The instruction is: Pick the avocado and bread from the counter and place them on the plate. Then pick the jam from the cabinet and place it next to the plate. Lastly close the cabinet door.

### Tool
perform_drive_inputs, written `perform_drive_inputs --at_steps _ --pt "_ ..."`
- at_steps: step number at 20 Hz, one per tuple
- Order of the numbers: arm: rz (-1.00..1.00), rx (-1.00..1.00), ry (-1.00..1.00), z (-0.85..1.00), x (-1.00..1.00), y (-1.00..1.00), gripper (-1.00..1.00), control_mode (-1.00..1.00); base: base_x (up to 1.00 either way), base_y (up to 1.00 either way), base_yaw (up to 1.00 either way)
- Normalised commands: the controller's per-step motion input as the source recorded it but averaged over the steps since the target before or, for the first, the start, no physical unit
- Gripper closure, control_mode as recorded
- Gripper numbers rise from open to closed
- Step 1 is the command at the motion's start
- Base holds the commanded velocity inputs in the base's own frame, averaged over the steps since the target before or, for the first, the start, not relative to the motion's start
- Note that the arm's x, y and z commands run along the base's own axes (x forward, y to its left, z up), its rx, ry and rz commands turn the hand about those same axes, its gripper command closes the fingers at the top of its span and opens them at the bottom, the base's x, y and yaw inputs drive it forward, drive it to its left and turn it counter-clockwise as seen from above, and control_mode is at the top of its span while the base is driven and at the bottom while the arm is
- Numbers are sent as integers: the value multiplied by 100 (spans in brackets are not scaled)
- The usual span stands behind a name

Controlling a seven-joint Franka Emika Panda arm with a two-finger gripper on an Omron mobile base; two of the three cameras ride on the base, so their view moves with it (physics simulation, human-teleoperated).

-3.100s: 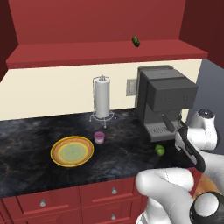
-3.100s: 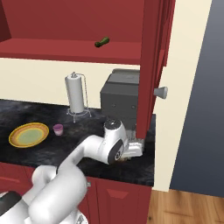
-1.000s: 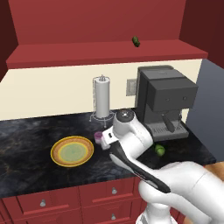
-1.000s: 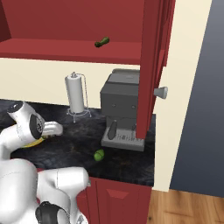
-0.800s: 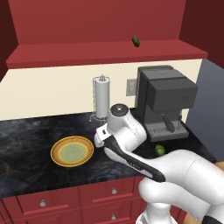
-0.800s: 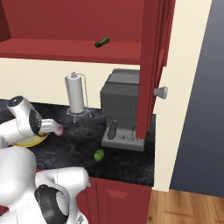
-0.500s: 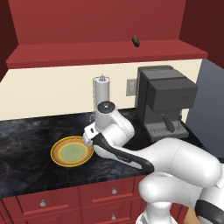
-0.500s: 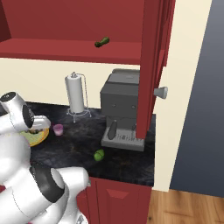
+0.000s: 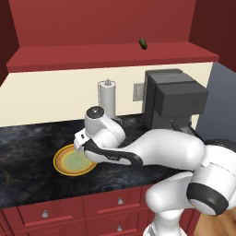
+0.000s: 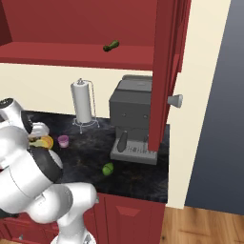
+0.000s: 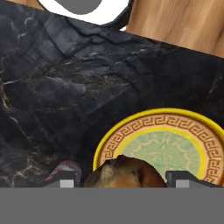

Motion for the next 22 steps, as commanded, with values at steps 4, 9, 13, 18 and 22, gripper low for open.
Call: perform_drive_inputs --at_steps 4,9,13,18,22 --pt "4 0 0 -41 45 26 100 -100 0 0 0" --pt "5 0 0 -38 46 21 100 -100 0 0 0" --pt "6 0 0 -40 42 13 100 -100 0 0 0" --pt "6 0 0 -42 31 9 100 -100 0 0 0" --pt "7 0 0 -39 14 14 100 -100 0 0 0"
